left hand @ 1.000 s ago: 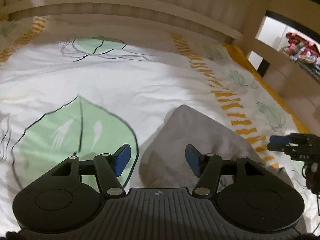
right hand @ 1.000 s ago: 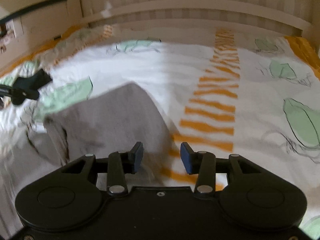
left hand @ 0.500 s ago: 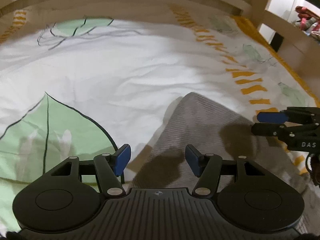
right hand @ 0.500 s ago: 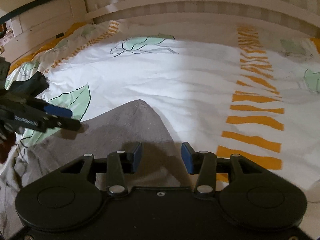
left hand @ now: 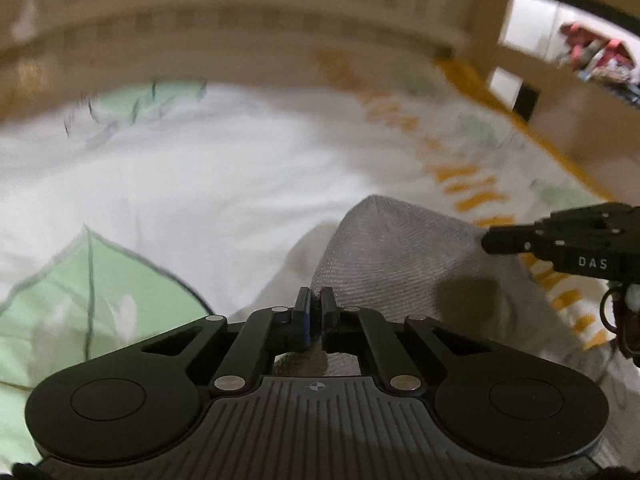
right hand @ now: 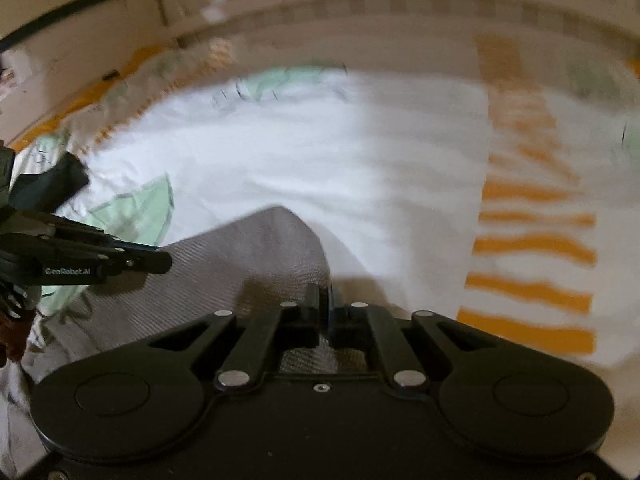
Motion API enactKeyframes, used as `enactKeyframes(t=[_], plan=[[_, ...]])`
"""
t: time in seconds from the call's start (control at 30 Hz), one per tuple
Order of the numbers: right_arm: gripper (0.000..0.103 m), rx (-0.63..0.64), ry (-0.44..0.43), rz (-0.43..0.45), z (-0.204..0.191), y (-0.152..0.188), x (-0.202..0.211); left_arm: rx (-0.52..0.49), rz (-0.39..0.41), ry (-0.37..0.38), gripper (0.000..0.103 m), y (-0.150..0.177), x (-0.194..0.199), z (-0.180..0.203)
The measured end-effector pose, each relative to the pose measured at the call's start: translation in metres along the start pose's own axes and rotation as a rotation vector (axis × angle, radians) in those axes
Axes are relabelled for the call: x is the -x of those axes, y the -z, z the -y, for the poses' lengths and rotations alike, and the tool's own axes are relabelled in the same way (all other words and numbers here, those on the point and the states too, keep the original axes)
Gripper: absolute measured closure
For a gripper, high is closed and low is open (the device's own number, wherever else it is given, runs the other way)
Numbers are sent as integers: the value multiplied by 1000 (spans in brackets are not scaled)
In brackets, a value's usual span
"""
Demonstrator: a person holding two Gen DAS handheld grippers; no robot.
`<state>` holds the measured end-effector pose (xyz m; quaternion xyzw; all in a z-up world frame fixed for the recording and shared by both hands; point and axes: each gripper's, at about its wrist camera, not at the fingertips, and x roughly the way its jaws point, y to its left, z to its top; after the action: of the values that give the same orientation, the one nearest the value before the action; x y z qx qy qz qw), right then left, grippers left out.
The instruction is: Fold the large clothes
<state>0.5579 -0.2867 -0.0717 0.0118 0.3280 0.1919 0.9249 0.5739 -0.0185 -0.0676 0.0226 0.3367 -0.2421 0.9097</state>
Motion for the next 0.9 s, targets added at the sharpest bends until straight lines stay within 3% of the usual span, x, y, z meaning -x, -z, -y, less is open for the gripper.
enactKeyframes(t=[0.1,0.23,0.43,0.53,0.67,0.8,0.9], plan=[[94,45,-8,75,-9,4,40,-27,110,30,98,7,41,14],[94,129,-23,155,-31,22,96,-158,211,71,98,33,102,44],[94,205,-58,196,-62,76,171,-328,213,128,98,92,167,81],[94,245,-68,164,-81,110,193,-415,145,166,98,125,183,98],[94,286,-89,54,-102,153,202,-481,15,189,98,166,185,111],[96,264,-120,-58,-113,182,201,-458,-117,206,96,193,186,103],[95,251,-123,-101,-119,190,202,-364,-135,193,96,191,191,95]])
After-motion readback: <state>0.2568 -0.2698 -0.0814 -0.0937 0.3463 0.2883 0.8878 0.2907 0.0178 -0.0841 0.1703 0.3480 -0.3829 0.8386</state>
